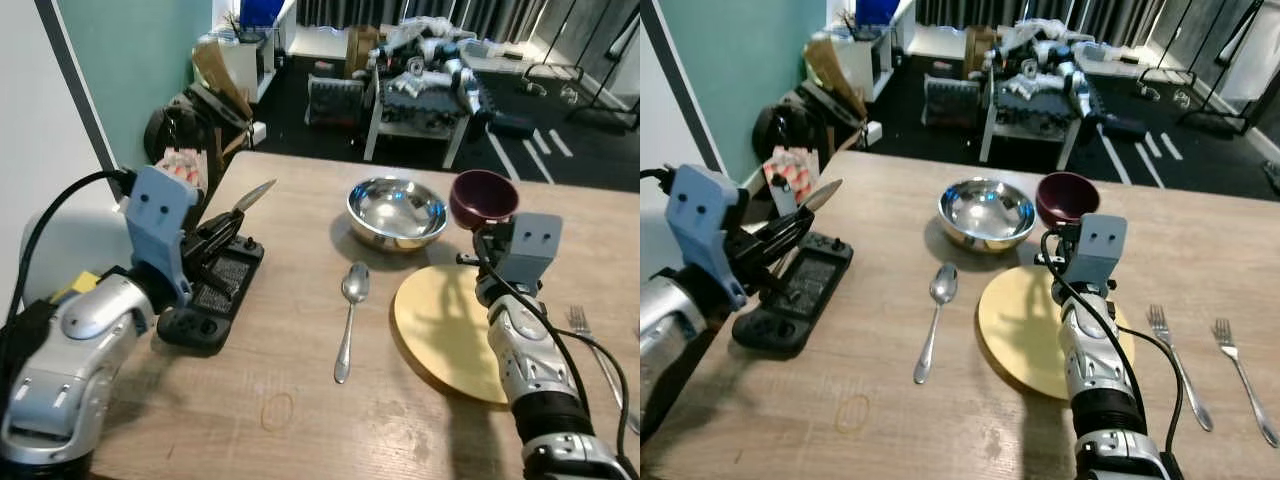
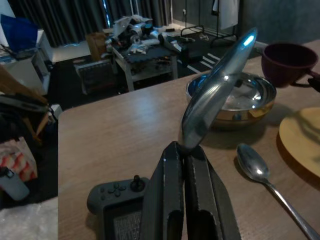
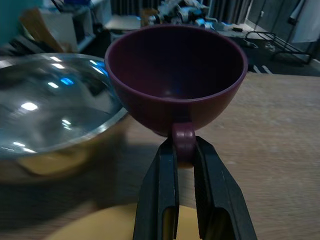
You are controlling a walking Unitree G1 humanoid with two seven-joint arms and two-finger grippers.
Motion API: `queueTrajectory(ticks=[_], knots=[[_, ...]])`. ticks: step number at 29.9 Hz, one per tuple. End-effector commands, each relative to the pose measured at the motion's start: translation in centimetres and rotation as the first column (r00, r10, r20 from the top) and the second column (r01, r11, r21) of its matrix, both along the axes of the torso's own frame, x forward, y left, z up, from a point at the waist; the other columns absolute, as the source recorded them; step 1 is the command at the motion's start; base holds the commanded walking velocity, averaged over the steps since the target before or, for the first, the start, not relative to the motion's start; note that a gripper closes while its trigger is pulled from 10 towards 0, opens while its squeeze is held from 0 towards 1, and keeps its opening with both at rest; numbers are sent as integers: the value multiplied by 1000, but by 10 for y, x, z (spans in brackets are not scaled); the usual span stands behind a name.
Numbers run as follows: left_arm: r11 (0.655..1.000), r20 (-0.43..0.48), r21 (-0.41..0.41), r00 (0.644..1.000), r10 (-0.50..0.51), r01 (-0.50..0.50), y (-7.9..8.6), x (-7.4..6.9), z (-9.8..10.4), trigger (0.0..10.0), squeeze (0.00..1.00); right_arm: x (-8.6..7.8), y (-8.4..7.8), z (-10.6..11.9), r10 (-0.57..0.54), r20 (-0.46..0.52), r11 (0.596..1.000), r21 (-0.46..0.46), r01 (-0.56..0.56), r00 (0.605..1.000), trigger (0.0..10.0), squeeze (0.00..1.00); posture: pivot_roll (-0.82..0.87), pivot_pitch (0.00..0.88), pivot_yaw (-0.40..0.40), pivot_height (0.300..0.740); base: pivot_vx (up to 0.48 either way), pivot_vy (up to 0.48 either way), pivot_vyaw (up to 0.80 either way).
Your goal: Setting the table
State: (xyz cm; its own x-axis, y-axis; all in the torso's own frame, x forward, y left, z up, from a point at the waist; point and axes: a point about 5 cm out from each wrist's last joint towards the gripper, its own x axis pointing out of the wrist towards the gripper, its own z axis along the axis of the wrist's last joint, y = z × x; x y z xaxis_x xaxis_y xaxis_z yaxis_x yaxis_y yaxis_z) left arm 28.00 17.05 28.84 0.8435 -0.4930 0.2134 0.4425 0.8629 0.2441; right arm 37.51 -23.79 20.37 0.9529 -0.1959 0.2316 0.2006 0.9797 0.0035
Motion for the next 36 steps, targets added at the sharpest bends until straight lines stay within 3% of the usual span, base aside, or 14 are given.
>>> queueTrajectory(ticks=[1,8,16,17,19,24,25,26,27,31,35,36], knots=[[999,5,-8,999,-35,35,0,-6,8,10000,0,0,-11,4,-33,14,999,-10,34,999,10000,0,246,222,41,740,0,0,0],[998,-29,-42,998,-56,55,1,-13,12,10000,0,-4,-33,6,-133,39,991,-1,133,990,10000,0,245,242,56,740,0,0,0],[996,-66,-55,995,-69,65,1,-14,12,10000,0,-7,-40,-8,-150,-15,989,9,150,989,10000,0,236,246,67,740,0,0,0],[997,-68,-58,996,-64,60,1,-13,12,10000,0,-8,-40,-10,-151,-19,988,7,151,988,10000,945,236,245,67,740,0,0,0],[997,-71,-60,996,-60,56,2,-13,13,10000,0,-8,-41,-10,-153,-21,988,6,154,988,10000,1000,236,243,67,740,0,0,0],[997,-75,-63,996,-56,51,2,-12,13,10000,0,-7,-42,-9,-159,-16,987,8,159,987,10000,1000,231,235,66,740,0,0,0],[997,-76,-66,996,-54,49,2,-11,13,10000,0,-7,-43,-6,-164,-5,986,11,164,986,10000,678,230,233,66,740,0,0,0],[997,-76,-66,996,-54,49,2,-11,13,10000,0,-7,-43,-6,-164,-5,986,11,164,986,10000,678,230,233,66,740,0,0,0],[997,-76,-68,996,-53,48,1,-11,12,10000,0,-7,-45,-2,-169,9,986,12,169,986,10000,0,227,229,64,740,0,0,0],[996,-76,-72,996,-52,47,0,-10,12,10000,0,-9,-47,7,-174,56,985,9,174,983,10000,0,224,220,64,740,0,0,0],[996,-77,-79,996,-46,40,-2,-4,10,10000,0,-22,-41,36,-135,217,991,14,136,967,10000,0,214,196,69,740,0,0,0],[996,-77,-79,996,-46,40,-2,-4,10,10000,0,-22,-41,36,-135,217,991,14,136,967,10000,0,214,196,69,740,0,0,0]])
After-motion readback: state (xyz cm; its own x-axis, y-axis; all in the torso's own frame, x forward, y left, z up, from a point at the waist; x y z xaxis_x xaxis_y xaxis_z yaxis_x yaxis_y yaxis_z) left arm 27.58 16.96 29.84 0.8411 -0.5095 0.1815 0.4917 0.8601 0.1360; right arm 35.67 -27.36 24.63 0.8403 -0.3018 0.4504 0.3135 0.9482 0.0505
